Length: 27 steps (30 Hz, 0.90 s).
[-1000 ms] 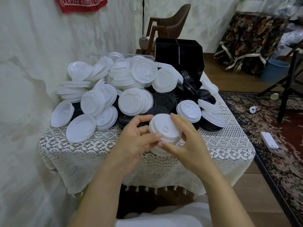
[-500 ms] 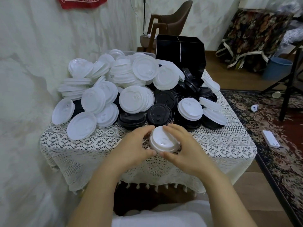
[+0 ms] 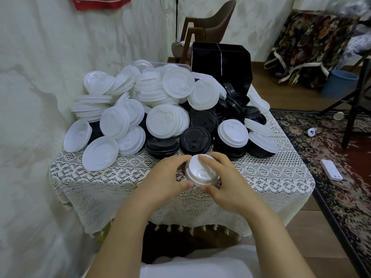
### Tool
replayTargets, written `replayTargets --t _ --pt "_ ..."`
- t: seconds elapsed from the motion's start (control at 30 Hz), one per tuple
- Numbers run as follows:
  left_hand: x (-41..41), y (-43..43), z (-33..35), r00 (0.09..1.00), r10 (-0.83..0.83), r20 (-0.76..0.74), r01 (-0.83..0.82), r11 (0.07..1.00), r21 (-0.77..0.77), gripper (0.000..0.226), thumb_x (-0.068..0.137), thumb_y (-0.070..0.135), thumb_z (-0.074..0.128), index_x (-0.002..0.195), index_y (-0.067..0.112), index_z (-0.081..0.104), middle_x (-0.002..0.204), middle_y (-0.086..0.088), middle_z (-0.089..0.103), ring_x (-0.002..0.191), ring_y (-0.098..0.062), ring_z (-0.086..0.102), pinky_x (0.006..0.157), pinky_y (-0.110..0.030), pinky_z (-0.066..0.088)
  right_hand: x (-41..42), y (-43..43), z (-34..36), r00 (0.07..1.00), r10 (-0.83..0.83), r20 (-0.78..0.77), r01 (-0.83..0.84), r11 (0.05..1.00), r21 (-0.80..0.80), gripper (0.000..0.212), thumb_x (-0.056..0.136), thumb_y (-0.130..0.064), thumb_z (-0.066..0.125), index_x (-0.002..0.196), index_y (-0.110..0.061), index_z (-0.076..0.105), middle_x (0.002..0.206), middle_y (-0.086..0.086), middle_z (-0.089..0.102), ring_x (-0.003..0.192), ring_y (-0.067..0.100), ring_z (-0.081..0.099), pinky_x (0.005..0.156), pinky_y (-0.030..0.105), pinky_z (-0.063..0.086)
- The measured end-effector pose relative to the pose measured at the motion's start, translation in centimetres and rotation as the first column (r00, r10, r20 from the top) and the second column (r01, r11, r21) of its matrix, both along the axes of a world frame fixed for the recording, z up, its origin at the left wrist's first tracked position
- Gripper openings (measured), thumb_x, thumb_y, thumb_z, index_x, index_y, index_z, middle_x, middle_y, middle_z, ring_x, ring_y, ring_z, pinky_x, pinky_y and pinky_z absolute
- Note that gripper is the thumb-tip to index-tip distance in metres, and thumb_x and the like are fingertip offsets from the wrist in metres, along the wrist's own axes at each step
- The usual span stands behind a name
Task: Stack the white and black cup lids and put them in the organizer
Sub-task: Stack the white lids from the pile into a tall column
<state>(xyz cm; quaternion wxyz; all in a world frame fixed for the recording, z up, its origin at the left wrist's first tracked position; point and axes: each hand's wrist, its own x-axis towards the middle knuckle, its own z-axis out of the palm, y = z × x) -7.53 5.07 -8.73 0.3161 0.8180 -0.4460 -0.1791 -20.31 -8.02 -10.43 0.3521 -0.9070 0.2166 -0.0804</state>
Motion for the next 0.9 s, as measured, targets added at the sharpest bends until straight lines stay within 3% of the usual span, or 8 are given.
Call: replayTargets --t 0.13,0.3,0.37,0.43,0.53,0.67,0.77,0.9 --pt "0.0 -0.4 -0.3 1.0 -0.005 0.022 0.005 1.0 0.007 0.072 0.077 0.027 0.079 0.14 0.034 0.044 0.134 0.02 0.049 0.121 0.001 0.04 0.101 -0.021 0.03 -0.1 -0.2 0.2 1.0 -0.006 -0.007 0.006 1.0 0.004 0.069 0.088 -0.015 0.071 0.145 -0.036 0.039 0.155 -0.017 0.024 0.143 0.006 0.02 0.117 0.032 0.026" --pt "-0.3 -0.8 -0.9 1.0 -0.023 0.014 0.023 1.0 0.015 0.086 0.075 0.032 0.081 0.147 0.029 0.034 0.146 0.015 0.04 0.128 0.002 0.033 0.101 -0.016 0.024 -0.1 -0.3 0.3 1.0 -0.008 0.007 0.008 1.0 0.007 0.057 0.086 -0.015 0.073 0.13 -0.038 0.045 0.156 -0.018 0.026 0.129 0.007 0.04 0.094 0.02 0.035" --pt "-0.4 -0.8 -0.9 0.999 -0.028 0.036 0.028 1.0 0.008 0.086 0.075 0.036 0.08 0.147 0.031 0.033 0.147 0.016 0.038 0.126 0.004 0.031 0.1 -0.015 0.021 -0.4 -0.3 0.5 1.0 0.0 0.004 0.0 1.0 0.001 0.057 0.085 -0.023 0.074 0.133 -0.038 0.046 0.155 -0.018 0.029 0.134 0.007 0.038 0.097 0.019 0.033" --pt "-0.5 -0.8 -0.8 0.998 -0.027 0.049 0.027 1.0 0.011 0.087 0.075 0.04 0.079 0.147 0.033 0.032 0.147 0.018 0.036 0.122 0.007 0.029 0.099 -0.015 0.021 -0.9 -0.5 0.9 0.998 -0.029 0.058 0.028 1.0 0.006 0.056 0.084 -0.032 0.075 0.134 -0.034 0.05 0.144 -0.019 0.041 0.13 0.003 0.041 0.105 0.023 0.037" --pt "-0.3 -0.8 -0.9 0.998 -0.022 0.057 0.021 0.999 0.024 0.088 0.074 0.038 0.08 0.148 0.032 0.032 0.148 0.017 0.036 0.121 0.006 0.03 0.099 -0.014 0.021 -0.7 -1.0 1.6 0.928 -0.244 0.282 0.239 0.969 0.054 0.042 0.089 -0.031 0.068 0.129 -0.028 0.056 0.118 -0.017 0.055 0.108 0.003 0.053 0.097 0.028 0.046" --pt "-0.4 -0.7 -0.9 0.999 -0.02 0.047 0.018 0.999 0.035 0.089 0.074 0.04 0.08 0.148 0.032 0.031 0.149 0.017 0.034 0.133 -0.001 0.031 0.103 -0.017 0.021 1.6 -3.0 2.1 0.777 -0.438 0.452 0.553 0.817 -0.16 0.044 0.092 -0.029 0.063 0.132 -0.015 0.053 0.128 0.001 0.054 0.124 0.02 0.041 0.1 0.026 0.032" --pt "-0.4 -0.7 -0.9 0.999 -0.012 0.044 0.01 0.999 0.032 0.088 0.075 0.039 0.08 0.148 0.034 0.03 0.149 0.018 0.033 0.134 -0.002 0.031 0.106 -0.019 0.022 3.3 -4.4 1.6 0.825 -0.505 0.253 0.565 0.745 -0.354 0.064 0.093 -0.044 0.056 0.147 -0.017 0.035 0.151 0.012 0.035 0.144 0.028 0.021 0.118 0.045 0.007" --pt "-0.2 -0.8 -0.9 0.999 -0.014 0.032 0.013 0.999 0.035 0.088 0.075 0.039 0.079 0.148 0.034 0.03 0.149 0.018 0.032 0.135 -0.002 0.03 0.11 -0.021 0.022 3.8 -5.5 0.5 0.832 -0.548 0.081 0.524 0.73 -0.438 0.076 0.093 -0.06 0.045 0.153 -0.022 0.019 0.159 0.013 0.023 0.149 0.029 0.007 0.118 0.047 -0.009"
